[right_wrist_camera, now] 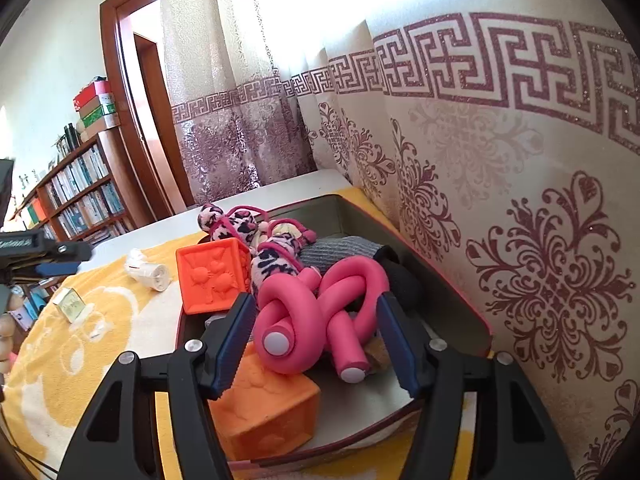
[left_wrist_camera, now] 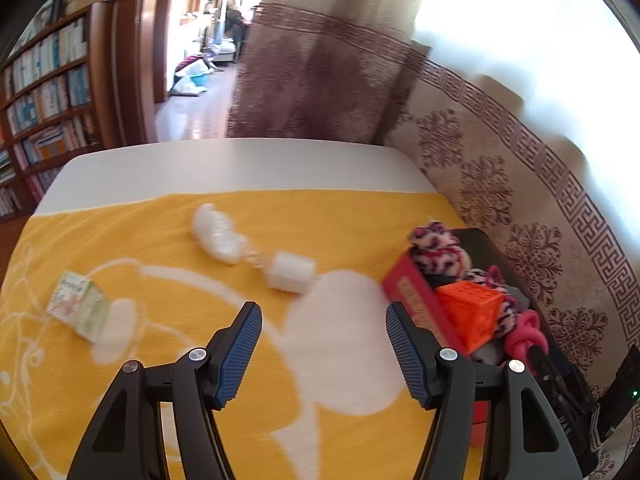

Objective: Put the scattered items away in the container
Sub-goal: 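Withdraw both open tools from the tin back over the blanket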

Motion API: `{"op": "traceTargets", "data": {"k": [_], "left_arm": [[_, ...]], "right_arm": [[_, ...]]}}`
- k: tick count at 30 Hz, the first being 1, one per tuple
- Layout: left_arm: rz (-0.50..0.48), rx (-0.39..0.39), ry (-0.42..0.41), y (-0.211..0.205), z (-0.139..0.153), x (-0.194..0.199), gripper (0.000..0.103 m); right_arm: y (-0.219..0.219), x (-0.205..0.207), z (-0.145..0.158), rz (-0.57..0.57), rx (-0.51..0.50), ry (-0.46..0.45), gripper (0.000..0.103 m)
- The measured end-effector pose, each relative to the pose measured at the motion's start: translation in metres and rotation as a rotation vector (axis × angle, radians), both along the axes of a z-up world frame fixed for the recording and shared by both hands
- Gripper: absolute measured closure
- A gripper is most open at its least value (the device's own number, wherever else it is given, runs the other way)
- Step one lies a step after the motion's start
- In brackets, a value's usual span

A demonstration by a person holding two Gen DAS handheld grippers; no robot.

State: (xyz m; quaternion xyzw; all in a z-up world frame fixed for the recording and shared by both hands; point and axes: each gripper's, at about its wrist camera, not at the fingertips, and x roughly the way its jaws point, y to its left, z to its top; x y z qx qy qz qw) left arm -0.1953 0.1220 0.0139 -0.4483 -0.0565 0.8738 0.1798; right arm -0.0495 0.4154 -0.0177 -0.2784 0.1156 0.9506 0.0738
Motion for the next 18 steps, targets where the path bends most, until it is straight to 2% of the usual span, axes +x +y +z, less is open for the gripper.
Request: {"op": "traceTargets", "data": {"k": [6,10,14,18], "left_arm": [[0.108,-0.007,-0.006,-0.062,-0.001,0.002,0.037],[0.162,-0.025,-0.011,-0.095,-0.007,0.002,0.037],[0.203,-0.027,-0.015,-0.122,-0.011,0.001,0.037],[0.245,-0.03,-0.018,-0.146,-0.016,-0.002,0.037]], "right_arm": [[-0.001,-0.004,0.001,-0.018,0.019,-0.017,0.035],[-0.011,-0.002,0.015,-0.025,0.014,0.001,0.035],[-0.031,-0.005,0.035,0.031,-0.014,0.027,0.034],[-0.066,-0.013,0.054,0.109,0.009,0.05,0.027]]}}
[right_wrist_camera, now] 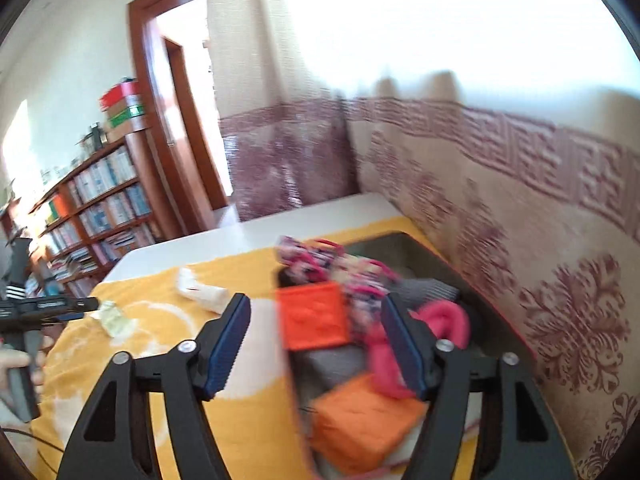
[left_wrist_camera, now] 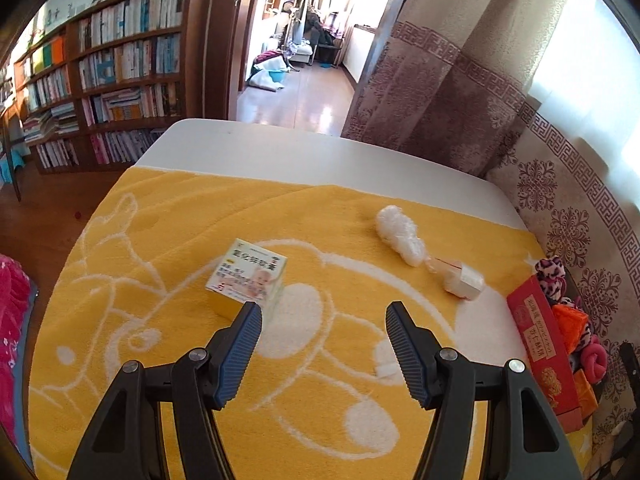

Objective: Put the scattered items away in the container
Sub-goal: 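Withdraw both open tools from the tin back over the blanket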

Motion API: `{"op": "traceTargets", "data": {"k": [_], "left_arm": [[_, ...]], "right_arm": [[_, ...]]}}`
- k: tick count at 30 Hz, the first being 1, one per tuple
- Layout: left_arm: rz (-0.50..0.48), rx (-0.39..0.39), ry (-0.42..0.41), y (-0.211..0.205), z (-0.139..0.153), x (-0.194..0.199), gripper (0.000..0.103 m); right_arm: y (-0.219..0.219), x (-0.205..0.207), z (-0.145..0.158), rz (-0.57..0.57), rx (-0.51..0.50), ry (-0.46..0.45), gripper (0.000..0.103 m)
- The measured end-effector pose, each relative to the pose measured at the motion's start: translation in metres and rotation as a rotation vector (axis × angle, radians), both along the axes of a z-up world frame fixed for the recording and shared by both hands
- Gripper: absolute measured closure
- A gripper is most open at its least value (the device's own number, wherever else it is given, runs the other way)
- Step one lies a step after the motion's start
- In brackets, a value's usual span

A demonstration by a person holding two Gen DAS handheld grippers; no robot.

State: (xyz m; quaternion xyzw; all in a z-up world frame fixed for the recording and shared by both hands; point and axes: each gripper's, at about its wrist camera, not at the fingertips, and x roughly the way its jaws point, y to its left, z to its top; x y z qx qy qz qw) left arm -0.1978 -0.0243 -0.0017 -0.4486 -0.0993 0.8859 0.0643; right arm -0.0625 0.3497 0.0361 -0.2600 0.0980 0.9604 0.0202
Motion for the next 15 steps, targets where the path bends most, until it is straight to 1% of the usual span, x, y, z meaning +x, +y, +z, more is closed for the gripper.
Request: {"op": "traceTargets", "data": {"k": [3,6,9,15], "left_arm": [[0.021,-0.015,-0.006,-0.015,-0.006,-0.007,0.037],[0.035,-0.021,-0.012,-0.026,-0.016,-0.016,0.037],[0.034,-0.02,-0.015,-0.032,-0.025,-0.026,0.037],[0.031,-0.051,-0.013,-0.032,-0.043,-0.045,0.037]], "right_arm": [[-0.024,-0.013,0.006,0.076,-0.02,-0.011,0.026],[-0.043,-0.03,0.004,0.131,-0.045,-0.042,0.026],[-0.063,-0.048,-0.001,0.164,-0.046,-0.077,0.026],[-0.093,-0.076,-0.019,0.215,-0.045,-0.158,0.026]]}}
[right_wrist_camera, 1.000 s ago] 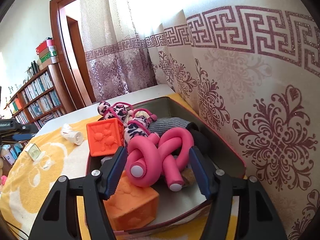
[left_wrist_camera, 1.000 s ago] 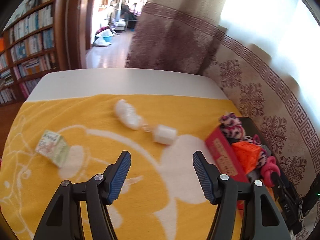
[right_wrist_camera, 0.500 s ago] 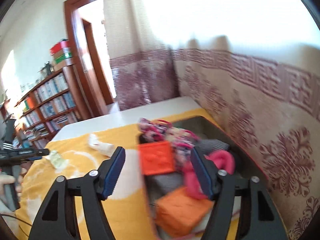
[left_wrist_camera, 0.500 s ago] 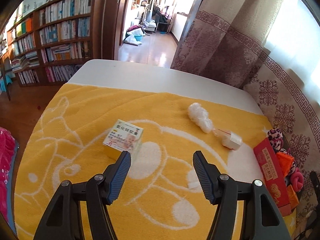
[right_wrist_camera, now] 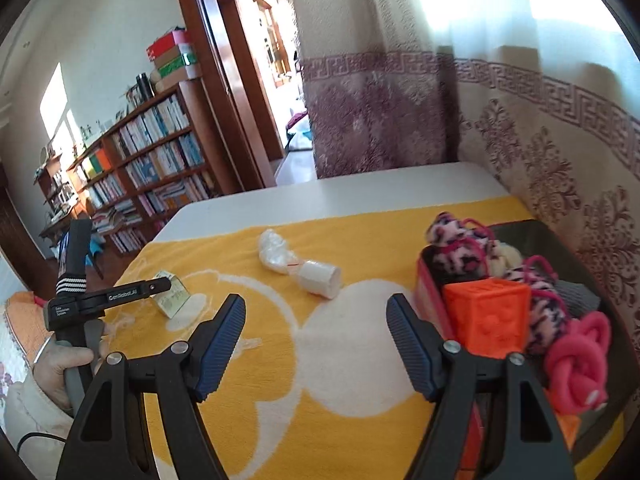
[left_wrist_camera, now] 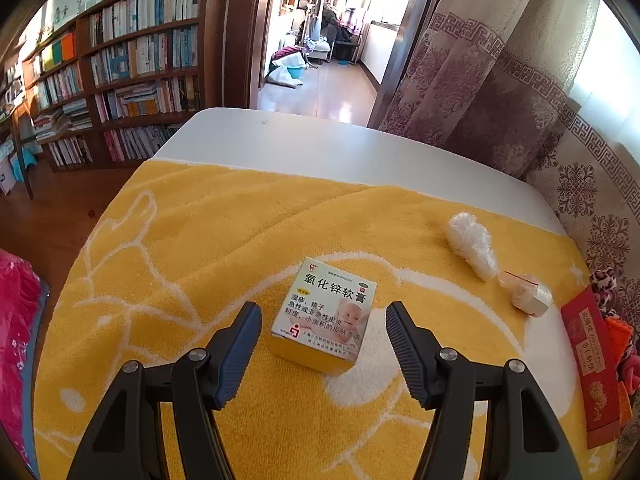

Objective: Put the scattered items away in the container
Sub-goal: 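Grasp the zinc-ointment box with the left tool while the right grasps the white tape roll, then carry the ointment box and tape roll into the red tin and open both tools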

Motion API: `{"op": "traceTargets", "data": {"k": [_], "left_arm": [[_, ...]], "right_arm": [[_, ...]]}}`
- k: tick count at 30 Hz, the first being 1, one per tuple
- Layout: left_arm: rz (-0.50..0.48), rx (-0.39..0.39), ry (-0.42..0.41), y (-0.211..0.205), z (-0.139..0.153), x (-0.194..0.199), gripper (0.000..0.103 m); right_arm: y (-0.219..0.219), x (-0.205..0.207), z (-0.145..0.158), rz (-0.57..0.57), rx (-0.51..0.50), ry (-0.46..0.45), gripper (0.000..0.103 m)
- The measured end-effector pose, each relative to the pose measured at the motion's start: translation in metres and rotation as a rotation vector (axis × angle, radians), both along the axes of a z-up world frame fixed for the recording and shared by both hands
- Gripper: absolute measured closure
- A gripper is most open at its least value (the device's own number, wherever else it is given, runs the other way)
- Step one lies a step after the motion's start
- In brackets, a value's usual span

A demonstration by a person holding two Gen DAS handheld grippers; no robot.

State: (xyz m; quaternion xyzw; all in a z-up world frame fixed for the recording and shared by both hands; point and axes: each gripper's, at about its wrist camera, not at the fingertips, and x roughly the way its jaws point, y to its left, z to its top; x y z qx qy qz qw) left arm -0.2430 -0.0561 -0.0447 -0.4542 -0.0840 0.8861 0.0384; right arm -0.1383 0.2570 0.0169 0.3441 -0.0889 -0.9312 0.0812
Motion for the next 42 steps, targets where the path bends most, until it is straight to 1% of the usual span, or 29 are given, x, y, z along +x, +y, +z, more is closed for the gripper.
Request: {"op": "traceTargets", "data": {"k": [5,6,7,10,16,23,25,26,27,29,32,36,39,42], "left_arm": [[0.011,0.023,-0.006,-0.006,-0.021,-0.009,0.037],[0.008,0.027,-0.015,-0.007,-0.025,-0.011,0.04],[0.005,0.031,-0.027,-0.007,-0.029,-0.012,0.055],[0.005,0.033,-0.019,-0.008,-0.028,-0.011,0.054],[0.014,0.055,0.031,-0.011,-0.011,-0.005,0.054],[0.004,0.064,0.015,-0.008,-0.013,-0.004,0.054],[-0.001,0.064,0.013,-0.006,-0.014,-0.004,0.054],[-0.003,0.064,0.013,-0.006,-0.014,-0.003,0.054],[-0.005,0.065,0.013,-0.006,-0.014,-0.002,0.054],[-0.009,0.065,0.015,-0.005,-0.014,-0.001,0.054],[-0.015,0.065,0.017,-0.003,-0.013,0.001,0.054],[-0.03,0.059,0.023,0.002,-0.011,0.006,0.054],[-0.043,0.055,0.028,0.008,-0.008,0.009,0.054],[-0.055,0.053,0.035,0.014,-0.004,0.013,0.054]], "right_arm": [[-0.016,-0.028,-0.02,0.028,-0.013,-0.081,0.026],[-0.019,-0.034,-0.025,0.034,-0.011,-0.095,0.026],[-0.022,-0.039,-0.028,0.037,-0.008,-0.103,0.026],[-0.028,-0.058,-0.039,0.036,0.004,-0.128,0.026],[-0.032,-0.094,-0.061,-0.011,0.012,-0.183,0.026],[-0.029,-0.127,-0.082,-0.091,0.025,-0.235,0.027],[-0.028,-0.13,-0.087,-0.091,0.025,-0.255,0.041],[-0.029,-0.13,-0.091,-0.087,0.032,-0.27,0.053],[-0.029,-0.129,-0.092,-0.082,0.036,-0.274,0.054],[-0.029,-0.122,-0.088,-0.085,0.052,-0.261,0.056],[-0.03,-0.106,-0.076,-0.065,0.051,-0.228,0.058],[-0.026,-0.078,-0.049,-0.048,0.022,-0.168,0.058],[-0.018,-0.055,-0.028,-0.058,0.034,-0.106,0.059],[0.003,-0.031,-0.007,-0.09,0.047,-0.05,0.059]]}}
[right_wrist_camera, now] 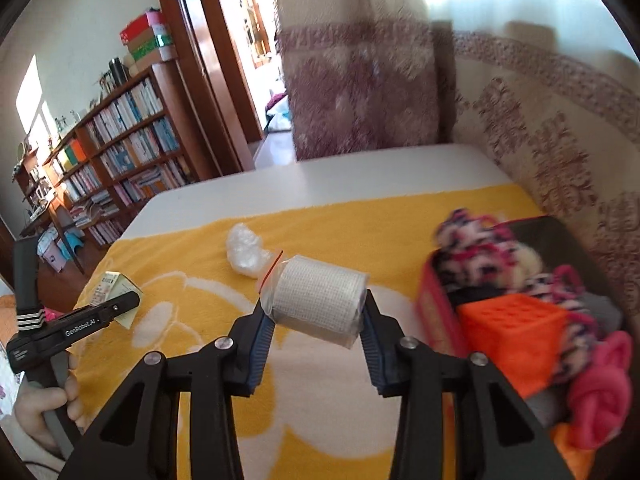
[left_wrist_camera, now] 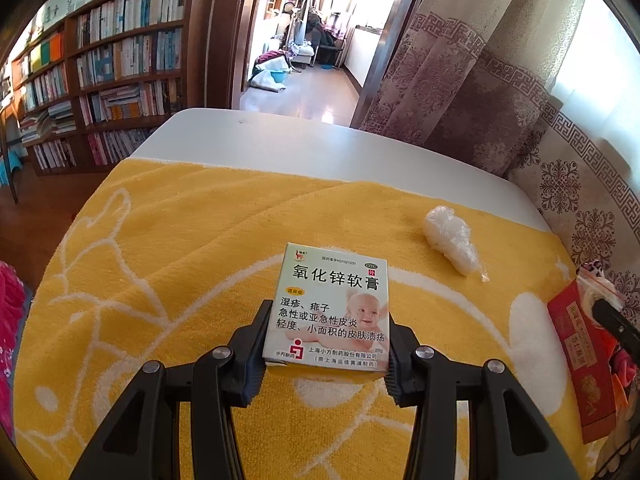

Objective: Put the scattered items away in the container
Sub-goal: 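Carry the ointment box and tape roll into the red tin and open both tools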

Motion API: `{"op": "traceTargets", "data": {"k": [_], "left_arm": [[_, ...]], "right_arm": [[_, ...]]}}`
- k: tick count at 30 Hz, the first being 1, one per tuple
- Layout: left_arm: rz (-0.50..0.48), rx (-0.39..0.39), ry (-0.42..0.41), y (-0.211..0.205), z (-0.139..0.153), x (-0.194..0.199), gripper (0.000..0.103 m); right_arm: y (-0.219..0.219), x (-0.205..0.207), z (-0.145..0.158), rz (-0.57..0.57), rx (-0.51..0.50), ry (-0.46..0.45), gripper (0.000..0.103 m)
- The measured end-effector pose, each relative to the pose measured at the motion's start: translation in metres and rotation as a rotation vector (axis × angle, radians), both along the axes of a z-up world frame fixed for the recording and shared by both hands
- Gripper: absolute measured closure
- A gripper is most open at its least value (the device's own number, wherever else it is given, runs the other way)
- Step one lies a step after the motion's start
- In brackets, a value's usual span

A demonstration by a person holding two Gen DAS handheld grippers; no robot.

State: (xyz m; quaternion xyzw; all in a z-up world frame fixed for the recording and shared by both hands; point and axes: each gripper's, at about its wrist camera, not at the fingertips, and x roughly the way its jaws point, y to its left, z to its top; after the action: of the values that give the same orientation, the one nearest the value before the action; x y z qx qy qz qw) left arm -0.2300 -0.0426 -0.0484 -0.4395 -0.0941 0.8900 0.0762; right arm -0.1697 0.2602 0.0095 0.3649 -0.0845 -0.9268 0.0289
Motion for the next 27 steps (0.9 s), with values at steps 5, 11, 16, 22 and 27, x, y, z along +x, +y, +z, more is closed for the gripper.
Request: {"op": "traceTargets", "data": {"k": [5,11,16,22,27], "left_arm": [[-0.024,0.002,0.017,0.012,0.009,0.008,0.054],[-0.068,0.014,0.039,0.03,0.025,0.023,0.054],[-0.117,0.017,0.061,0.049,0.041,0.036,0.054],[-0.176,0.024,0.091,0.074,0.058,0.047,0.054],[-0.23,0.029,0.095,0.097,0.063,0.054,0.054]], "right_arm": [[0.055,0.016,0.018,-0.116,0.018,0.041,0.059],[0.121,0.014,0.026,-0.25,-0.004,0.041,0.059],[0.156,0.0,0.019,-0.3,-0.022,0.002,0.059],[0.167,-0.021,0.003,-0.271,-0.045,-0.065,0.058],[0.17,-0.013,0.0,-0.258,-0.06,-0.034,0.043]]}}
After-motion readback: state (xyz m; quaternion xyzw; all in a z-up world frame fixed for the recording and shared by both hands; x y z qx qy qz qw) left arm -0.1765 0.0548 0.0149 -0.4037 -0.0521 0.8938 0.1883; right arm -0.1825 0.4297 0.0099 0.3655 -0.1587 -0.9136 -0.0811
